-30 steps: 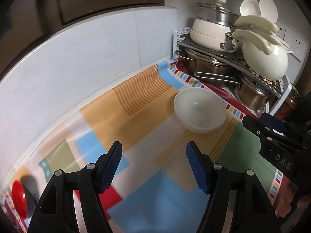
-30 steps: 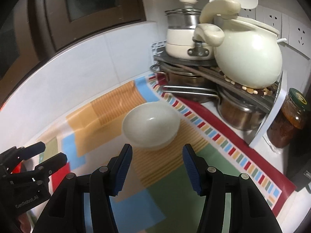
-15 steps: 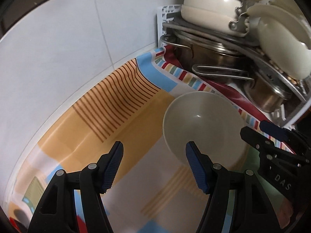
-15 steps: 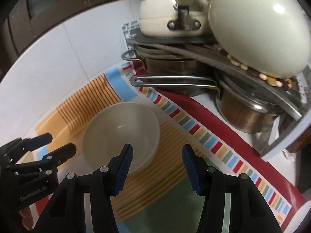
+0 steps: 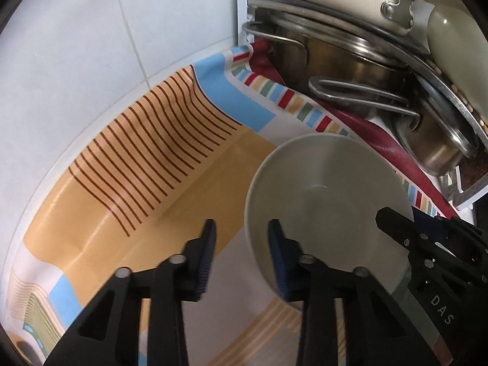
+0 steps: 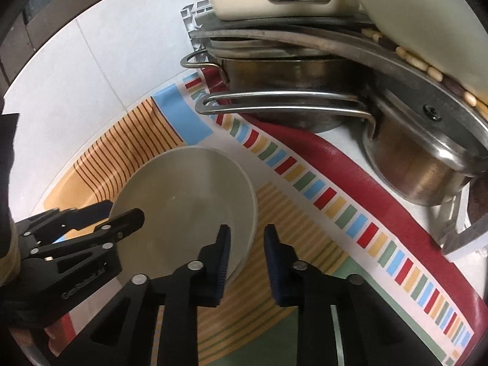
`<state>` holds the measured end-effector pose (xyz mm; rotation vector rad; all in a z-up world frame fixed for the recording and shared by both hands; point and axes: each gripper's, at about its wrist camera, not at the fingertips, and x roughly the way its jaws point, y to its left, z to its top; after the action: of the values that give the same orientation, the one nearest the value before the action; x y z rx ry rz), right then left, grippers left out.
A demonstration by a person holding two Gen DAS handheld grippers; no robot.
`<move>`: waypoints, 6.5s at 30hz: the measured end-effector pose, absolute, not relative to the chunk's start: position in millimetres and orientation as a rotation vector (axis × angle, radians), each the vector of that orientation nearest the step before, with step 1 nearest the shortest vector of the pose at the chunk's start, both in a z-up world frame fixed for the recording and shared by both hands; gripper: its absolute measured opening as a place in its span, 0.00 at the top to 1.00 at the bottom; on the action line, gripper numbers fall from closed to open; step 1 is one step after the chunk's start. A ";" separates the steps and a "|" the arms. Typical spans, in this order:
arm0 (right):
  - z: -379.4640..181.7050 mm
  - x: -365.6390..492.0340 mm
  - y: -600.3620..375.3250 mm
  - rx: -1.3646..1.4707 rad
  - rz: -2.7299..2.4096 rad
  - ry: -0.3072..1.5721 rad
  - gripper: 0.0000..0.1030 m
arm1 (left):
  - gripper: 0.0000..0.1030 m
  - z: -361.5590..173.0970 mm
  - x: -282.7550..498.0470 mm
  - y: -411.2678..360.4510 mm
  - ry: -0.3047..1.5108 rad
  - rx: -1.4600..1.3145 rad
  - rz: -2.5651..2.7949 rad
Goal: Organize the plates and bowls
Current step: 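Close both grippers on the rim of the cream bowl, then lift the cream bowl and carry it over the pink bowl, then lower the cream bowl into the pink bowl, then move both grippers to the rim of the red bowl by the sink, then close both grippers on the rim of the red bowl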
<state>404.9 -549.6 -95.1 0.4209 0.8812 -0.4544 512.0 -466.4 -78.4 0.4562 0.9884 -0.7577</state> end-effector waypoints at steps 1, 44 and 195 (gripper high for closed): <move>-95.0 405.3 -549.5 0.422 -0.448 0.881 0.83 | 0.77 -79.2 512.6 -466.7 0.997 0.451 -0.758; -13.7 323.2 -397.5 0.306 -0.235 0.841 0.86 | 0.89 9.8 385.4 -265.2 0.929 0.185 -0.534; -98.2 507.6 -25.6 0.161 0.124 1.142 0.63 | 0.45 -83.4 526.0 115.2 1.015 0.113 -0.177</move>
<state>507.6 -25.6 -98.2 0.1607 1.1418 0.1240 526.0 115.2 -83.4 0.1131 1.0149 -0.1770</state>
